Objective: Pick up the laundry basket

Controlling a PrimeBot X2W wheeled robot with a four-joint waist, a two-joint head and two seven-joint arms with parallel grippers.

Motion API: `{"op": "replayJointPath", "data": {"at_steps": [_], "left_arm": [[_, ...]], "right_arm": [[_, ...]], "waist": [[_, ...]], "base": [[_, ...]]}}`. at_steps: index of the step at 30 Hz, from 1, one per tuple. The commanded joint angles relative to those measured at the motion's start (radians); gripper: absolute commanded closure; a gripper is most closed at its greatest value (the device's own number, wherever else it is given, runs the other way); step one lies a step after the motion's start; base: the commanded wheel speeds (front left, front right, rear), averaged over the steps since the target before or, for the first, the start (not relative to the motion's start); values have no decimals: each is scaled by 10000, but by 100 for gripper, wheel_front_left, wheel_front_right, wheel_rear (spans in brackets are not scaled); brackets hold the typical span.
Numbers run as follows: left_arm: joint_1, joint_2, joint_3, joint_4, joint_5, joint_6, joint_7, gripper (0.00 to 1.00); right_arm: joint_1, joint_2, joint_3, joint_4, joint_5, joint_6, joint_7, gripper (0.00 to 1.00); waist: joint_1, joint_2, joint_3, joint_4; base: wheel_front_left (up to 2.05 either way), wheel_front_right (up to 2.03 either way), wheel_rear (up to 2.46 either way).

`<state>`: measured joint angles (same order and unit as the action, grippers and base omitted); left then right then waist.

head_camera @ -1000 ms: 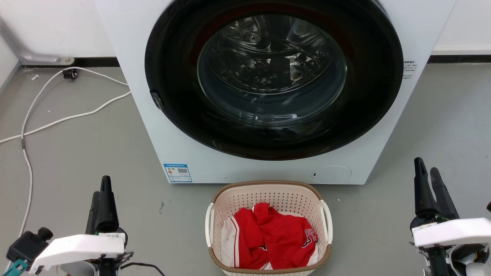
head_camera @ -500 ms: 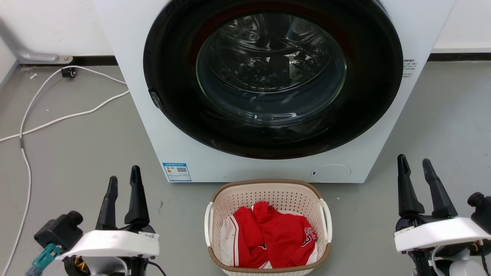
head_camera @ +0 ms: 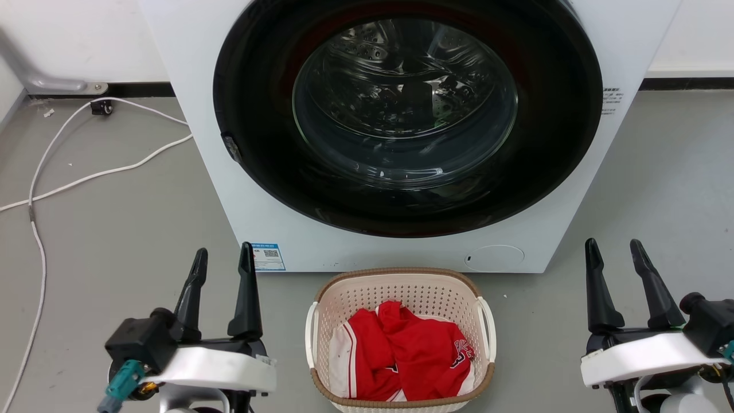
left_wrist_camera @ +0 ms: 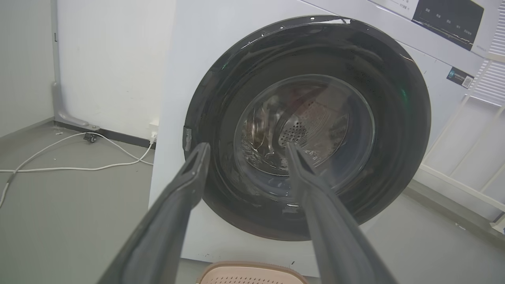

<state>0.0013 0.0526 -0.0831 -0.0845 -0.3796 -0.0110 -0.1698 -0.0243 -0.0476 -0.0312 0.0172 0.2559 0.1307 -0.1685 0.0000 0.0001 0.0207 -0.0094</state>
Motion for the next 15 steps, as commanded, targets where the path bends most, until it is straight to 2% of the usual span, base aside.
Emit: {"op": "replayJointPath", "data": {"at_steps": [1, 8, 15], "left_arm": [[71, 122, -131, -40, 346, 90, -91, 0], [143, 331, -630, 554, 881, 112, -234, 0], [54, 589, -1121, 754, 1705, 601, -398, 0]], "right_arm": [[16, -41, -28, -4, -331, 0, -103, 0], [93, -41, -78, 366, -953, 0, -242, 0], [77, -41, -101, 568, -1678, -1, -389, 0]], "waist": [[0, -1, -2, -10], [0, -1, -21, -36], [0, -1, -30, -49]], "base": [[0, 0, 0], [0, 0, 0], [0, 0, 0]]}}
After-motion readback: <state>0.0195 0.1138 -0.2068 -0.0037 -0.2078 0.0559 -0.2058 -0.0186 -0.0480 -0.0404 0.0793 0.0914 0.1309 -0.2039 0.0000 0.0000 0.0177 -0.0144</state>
